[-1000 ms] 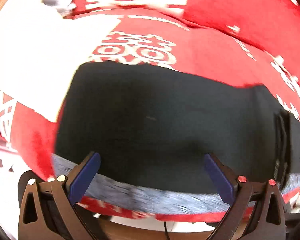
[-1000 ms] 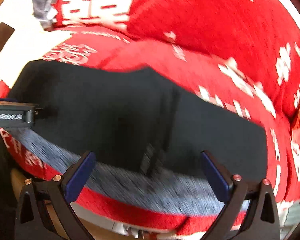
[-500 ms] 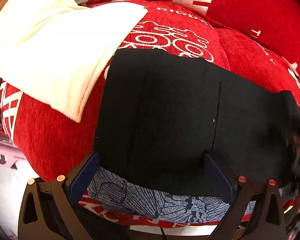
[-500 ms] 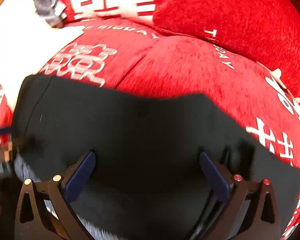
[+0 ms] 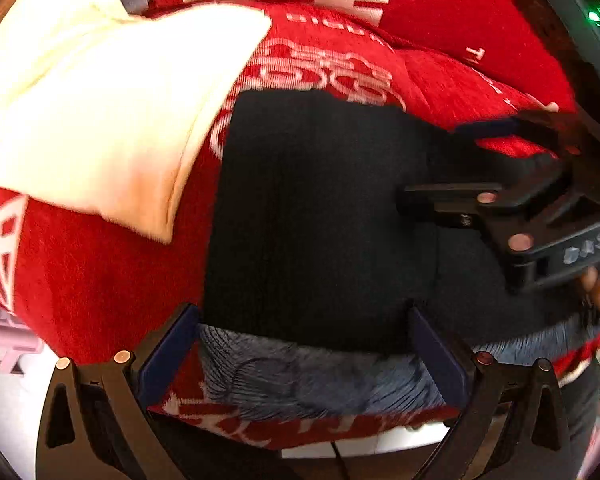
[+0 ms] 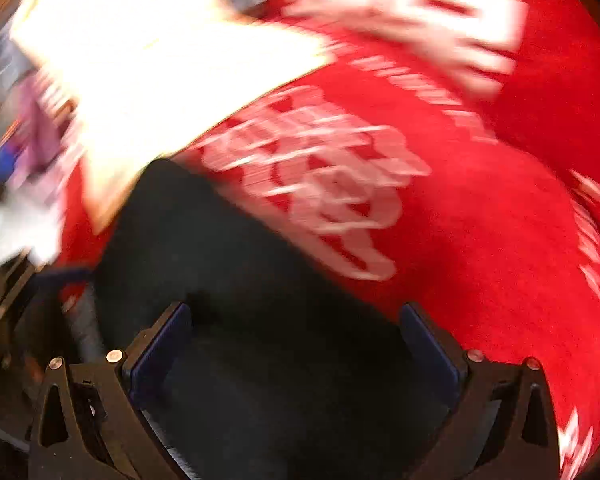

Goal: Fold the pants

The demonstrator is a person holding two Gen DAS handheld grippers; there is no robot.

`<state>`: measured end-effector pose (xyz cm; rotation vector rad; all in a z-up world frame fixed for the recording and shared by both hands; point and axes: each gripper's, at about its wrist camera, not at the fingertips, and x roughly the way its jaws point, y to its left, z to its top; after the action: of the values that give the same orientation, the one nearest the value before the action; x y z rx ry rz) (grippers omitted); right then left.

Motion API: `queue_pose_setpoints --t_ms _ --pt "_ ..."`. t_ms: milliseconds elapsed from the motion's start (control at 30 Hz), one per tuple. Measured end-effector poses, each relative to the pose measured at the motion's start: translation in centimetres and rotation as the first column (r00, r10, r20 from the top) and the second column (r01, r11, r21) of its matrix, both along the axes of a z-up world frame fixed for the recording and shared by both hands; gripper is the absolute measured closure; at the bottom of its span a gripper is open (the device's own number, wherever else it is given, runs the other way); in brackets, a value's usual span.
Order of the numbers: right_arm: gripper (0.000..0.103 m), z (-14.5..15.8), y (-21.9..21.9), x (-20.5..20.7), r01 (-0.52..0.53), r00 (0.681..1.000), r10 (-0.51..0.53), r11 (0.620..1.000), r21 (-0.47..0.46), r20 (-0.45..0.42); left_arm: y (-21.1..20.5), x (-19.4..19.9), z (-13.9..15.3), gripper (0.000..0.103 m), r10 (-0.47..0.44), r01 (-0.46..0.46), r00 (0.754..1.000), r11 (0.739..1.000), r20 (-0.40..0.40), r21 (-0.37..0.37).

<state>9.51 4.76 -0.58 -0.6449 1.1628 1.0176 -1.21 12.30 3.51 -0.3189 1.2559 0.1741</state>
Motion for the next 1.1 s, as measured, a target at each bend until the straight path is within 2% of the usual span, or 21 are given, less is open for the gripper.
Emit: queue_pose_setpoints --t_ms 33,100,200,267,333,367,400,433,500,600,667,800,833,867,933,967,1000,1033,1100 --pt "0.000 -0.3 0.8 -0.2 -0.071 0.997 0.071 0.997 -0.003 -0.001 0.6 -0.3 -0.5 0.000 -0.006 0.005 1.000 0.999 -0.003 -0.042" --pt "0.000 -0.7 1.5 0.5 -0.116 0.991 0.116 0.993 0.008 -0.065 1.1 -0.6 -0.3 0.000 -0.018 0.020 0.999 0.997 0.029 -0.073" --pt "0.001 -1.9 2.1 1.9 -0.127 0.971 0.121 0.992 -0.018 -0.205 1.1 -0.7 -0.4 0.000 -0.045 0.048 0.998 0.996 0.038 -0.069" --pt "0.005 -1.8 2.4 1.9 -0.149 0.959 0.135 0.988 -0.036 -0.247 0.8 -0.9 -0.1 0.000 -0.065 0.068 0.997 0.996 0.046 -0.063" --pt "0.026 -1.0 2.2 1.0 -0.193 0.954 0.180 0.981 -0.032 -0.241 1.1 -1.1 -0.1 0.000 -0.072 0.077 0.996 0.993 0.059 -0.085" --pt "0.031 -0.4 2.0 0.2 -0.224 0.956 0.210 0.974 -0.042 -0.207 1.5 -1.2 0.0 0.000 -0.072 0.079 0.995 0.991 0.067 -0.105" --pt "0.044 0.2 1.6 -0.6 -0.252 0.958 0.240 0.966 -0.058 -0.155 1.9 -1.5 0.2 0.000 -0.073 0.082 0.995 0.989 0.073 -0.125" --pt "0.063 0.7 1.3 -1.0 -0.258 0.963 0.250 0.963 -0.071 -0.104 2.5 -1.4 0.3 0.000 -0.073 0.086 0.994 0.984 0.085 -0.153" --pt "0.076 2.0 0.9 -1.2 -0.236 0.970 0.233 0.970 -0.050 -0.073 3.2 -1.6 0.6 0.000 -0.074 0.093 0.992 0.978 0.106 -0.187" --pt "0.081 5.0 -0.8 -2.5 -0.212 0.977 0.212 0.976 0.042 -0.012 4.6 -1.5 1.1 0.000 -0.090 0.121 0.984 0.970 0.152 -0.213" --pt "0.082 6.6 -1.7 -3.6 -0.212 0.977 0.212 0.973 0.089 0.015 5.3 -0.5 1.1 0.000 -0.109 0.150 0.980 0.954 0.166 -0.259" --pt "0.083 8.3 -2.5 -4.8 -0.220 0.975 0.216 0.966 0.138 0.047 5.3 1.5 1.8 0.000 -0.172 0.251 0.955 0.904 0.243 -0.347" --pt "0.083 8.3 -2.5 -4.8 -0.211 0.978 0.207 0.967 0.142 0.042 4.8 2.0 2.0 0.000 -0.203 0.294 0.943 0.880 0.263 -0.373" --pt "0.083 8.2 -2.6 -4.5 -0.200 0.980 0.197 0.970 0.141 0.035 4.2 2.4 2.1 0.000 -0.235 0.323 0.936 0.869 0.263 -0.375" --pt "0.083 7.8 -2.4 -4.4 -0.187 0.982 0.184 0.973 0.132 0.038 2.6 3.2 2.1 0.000 -0.301 0.364 0.924 0.880 0.237 -0.304" --pt "0.083 7.5 -2.1 -4.2 -0.178 0.984 0.174 0.976 0.125 0.041 2.1 3.4 1.9 0.006 -0.317 0.370 0.923 0.887 0.219 -0.276" --pt "0.083 7.2 -2.1 -4.0 -0.166 0.986 0.163 0.979 0.119 0.037 1.7 3.5 1.7 0.026 -0.326 0.368 0.925 0.895 0.195 -0.251" --pt "0.083 6.7 -1.9 -3.5 -0.146 0.989 0.144 0.983 0.107 0.029 1.6 3.7 1.3 0.036 -0.330 0.362 0.930 0.898 0.162 -0.250" --pt "0.083 5.8 -1.6 -2.8 -0.103 0.995 0.102 0.991 0.087 0.024 1.8 3.4 1.2 0.049 -0.309 0.342 0.938 0.901 0.156 -0.268"
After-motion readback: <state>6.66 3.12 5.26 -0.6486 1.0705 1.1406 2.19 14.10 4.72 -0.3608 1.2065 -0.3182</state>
